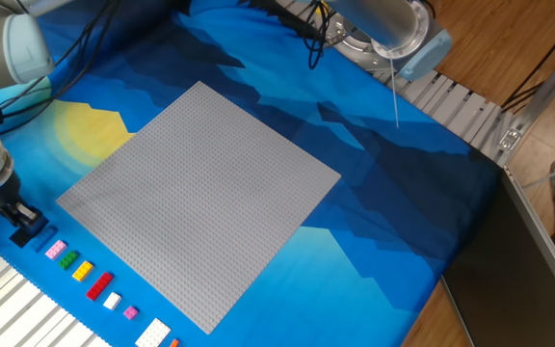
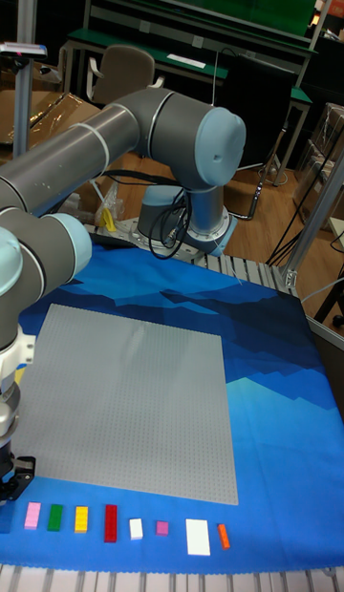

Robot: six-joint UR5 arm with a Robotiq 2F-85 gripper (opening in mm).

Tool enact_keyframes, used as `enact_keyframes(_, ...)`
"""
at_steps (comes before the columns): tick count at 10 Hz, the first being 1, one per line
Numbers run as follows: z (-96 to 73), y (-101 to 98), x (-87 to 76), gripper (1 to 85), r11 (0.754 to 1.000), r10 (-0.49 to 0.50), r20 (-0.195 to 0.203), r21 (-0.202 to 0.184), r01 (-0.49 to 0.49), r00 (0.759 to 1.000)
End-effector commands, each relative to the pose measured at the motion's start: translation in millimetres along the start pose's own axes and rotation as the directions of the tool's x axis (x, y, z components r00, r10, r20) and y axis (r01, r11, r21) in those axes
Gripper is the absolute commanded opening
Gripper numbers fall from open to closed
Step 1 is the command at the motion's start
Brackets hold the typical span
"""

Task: Stack small Lego blocks one on top of the other

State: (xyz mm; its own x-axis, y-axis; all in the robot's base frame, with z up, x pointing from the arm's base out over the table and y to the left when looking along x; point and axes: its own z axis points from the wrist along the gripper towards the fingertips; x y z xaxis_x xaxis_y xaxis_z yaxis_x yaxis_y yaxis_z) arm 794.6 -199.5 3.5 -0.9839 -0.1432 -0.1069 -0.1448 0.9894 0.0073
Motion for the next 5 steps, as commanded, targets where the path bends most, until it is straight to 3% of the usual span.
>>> enact_keyframes(1, 0.1, 1.3, -1.7, 39.7, 1.000, 0.005, 0.007, -0.011, -0.004, 1.000)
enact_keyframes(5, 1.4, 1.5, -2.1, 39.7, 1.000, 0.003, 0.007, -0.012, -0.003, 1.000)
